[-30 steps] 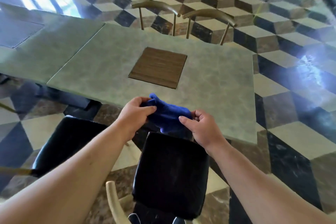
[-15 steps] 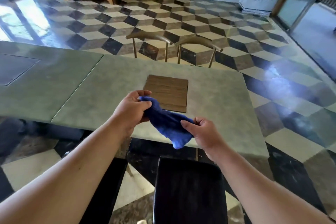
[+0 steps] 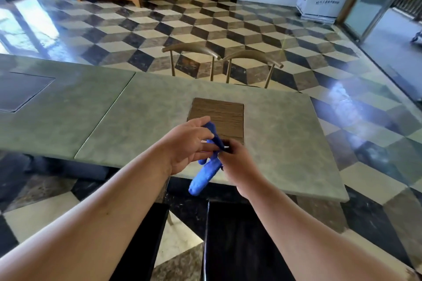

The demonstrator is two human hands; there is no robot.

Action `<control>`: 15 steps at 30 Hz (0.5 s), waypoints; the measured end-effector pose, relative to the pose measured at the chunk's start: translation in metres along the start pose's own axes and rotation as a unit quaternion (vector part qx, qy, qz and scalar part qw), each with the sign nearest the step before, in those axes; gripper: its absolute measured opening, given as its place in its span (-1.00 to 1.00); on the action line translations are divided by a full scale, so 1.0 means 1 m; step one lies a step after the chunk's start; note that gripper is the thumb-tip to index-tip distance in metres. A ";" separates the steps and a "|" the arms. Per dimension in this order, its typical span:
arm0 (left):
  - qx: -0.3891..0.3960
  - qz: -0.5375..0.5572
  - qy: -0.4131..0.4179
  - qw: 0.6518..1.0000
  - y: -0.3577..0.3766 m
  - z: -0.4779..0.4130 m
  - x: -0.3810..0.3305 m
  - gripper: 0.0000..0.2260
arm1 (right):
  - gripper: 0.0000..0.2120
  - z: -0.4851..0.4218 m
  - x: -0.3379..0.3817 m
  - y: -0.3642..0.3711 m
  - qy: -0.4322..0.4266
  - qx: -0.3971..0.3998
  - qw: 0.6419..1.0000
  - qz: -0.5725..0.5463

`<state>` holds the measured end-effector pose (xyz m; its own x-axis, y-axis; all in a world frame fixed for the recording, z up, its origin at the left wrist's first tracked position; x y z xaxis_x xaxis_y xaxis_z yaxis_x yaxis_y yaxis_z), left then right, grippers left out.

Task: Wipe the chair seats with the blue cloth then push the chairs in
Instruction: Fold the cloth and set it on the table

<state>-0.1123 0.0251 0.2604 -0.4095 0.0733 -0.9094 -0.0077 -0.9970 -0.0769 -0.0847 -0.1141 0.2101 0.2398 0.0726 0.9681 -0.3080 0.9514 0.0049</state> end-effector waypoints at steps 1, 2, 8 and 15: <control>-0.009 -0.002 0.009 1.000 -0.005 -0.001 0.002 -0.45 | -0.64 -0.001 0.002 -0.001 0.009 -0.003 0.999 -0.040; -0.024 -0.019 0.018 0.999 -0.010 -0.001 0.004 -0.40 | -0.66 -0.002 0.003 -0.003 0.022 -0.011 0.996 -0.090; -0.175 -0.229 -0.037 0.957 -0.042 -0.002 0.055 -0.45 | -0.65 -0.006 0.003 -0.001 0.126 0.027 0.947 -0.295; 0.110 0.021 -0.119 0.987 0.000 0.015 0.104 -0.01 | -0.57 -0.002 -0.002 0.008 0.154 0.059 0.918 -0.360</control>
<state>-0.1688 0.0319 0.1718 -0.6157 0.0502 -0.7864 -0.1741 -0.9820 0.0736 -0.0856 -0.1062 0.2078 0.6644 -0.4631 0.5866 -0.0617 0.7482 0.6606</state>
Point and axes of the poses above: each hand's wrist, its own z-axis away from the middle knuckle, its own y-axis out of the palm, x = y × z, the point moved 6 cm from there along -z, towards the middle knuckle, and after that the axes turned 15 degrees about -z, right-handed, at the moved point
